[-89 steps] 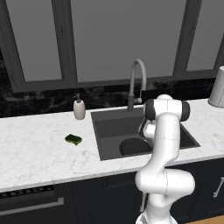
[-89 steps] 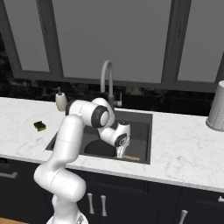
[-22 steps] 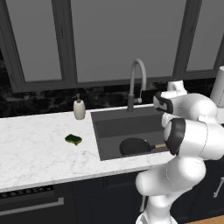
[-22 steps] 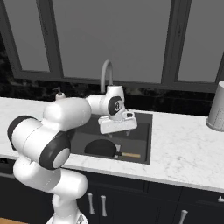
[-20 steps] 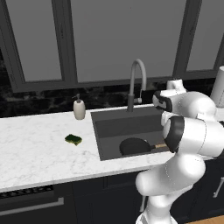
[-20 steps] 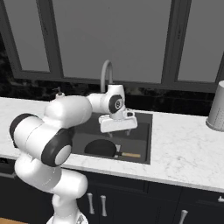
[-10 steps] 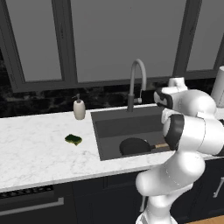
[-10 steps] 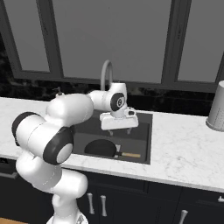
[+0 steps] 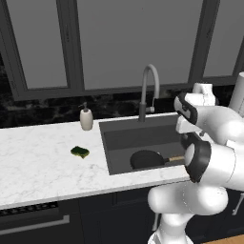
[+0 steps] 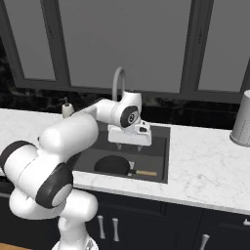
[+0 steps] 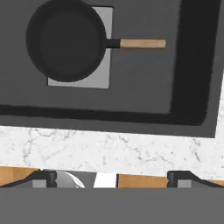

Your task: Pick the pan and sponge and place them into the sink. Then turn on the water.

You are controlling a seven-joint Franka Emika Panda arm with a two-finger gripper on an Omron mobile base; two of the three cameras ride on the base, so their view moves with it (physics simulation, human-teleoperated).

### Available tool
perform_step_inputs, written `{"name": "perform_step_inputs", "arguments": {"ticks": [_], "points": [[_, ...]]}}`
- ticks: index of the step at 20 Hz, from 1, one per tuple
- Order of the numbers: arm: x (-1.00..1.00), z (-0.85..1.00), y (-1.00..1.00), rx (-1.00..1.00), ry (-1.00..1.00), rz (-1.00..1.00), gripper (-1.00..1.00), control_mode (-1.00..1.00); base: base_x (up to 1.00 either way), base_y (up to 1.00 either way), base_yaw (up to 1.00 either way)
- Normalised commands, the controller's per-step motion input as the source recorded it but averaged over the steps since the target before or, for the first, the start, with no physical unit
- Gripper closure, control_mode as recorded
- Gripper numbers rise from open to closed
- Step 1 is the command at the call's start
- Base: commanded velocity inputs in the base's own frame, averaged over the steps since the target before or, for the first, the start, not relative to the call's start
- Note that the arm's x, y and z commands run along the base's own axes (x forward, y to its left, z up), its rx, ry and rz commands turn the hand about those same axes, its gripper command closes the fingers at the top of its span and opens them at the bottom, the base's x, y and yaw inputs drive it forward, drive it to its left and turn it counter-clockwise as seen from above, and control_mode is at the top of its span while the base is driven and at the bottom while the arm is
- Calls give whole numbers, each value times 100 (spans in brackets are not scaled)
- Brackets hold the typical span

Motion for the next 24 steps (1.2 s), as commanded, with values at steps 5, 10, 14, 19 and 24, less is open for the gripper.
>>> {"name": "perform_step_inputs", "arguments": {"ticks": [5,10,14,19,24], "points": [[-29,15,60,0,-20,-24,-100,-100,0,0,0],[-26,8,85,0,-25,-7,-100,-100,0,0,0],[-8,6,91,-3,-8,2,-100,-100,0,0,0],[0,10,100,-8,-3,7,-100,-100,0,0,0],[1,25,100,-21,0,16,-100,-100,0,0,0]]}}
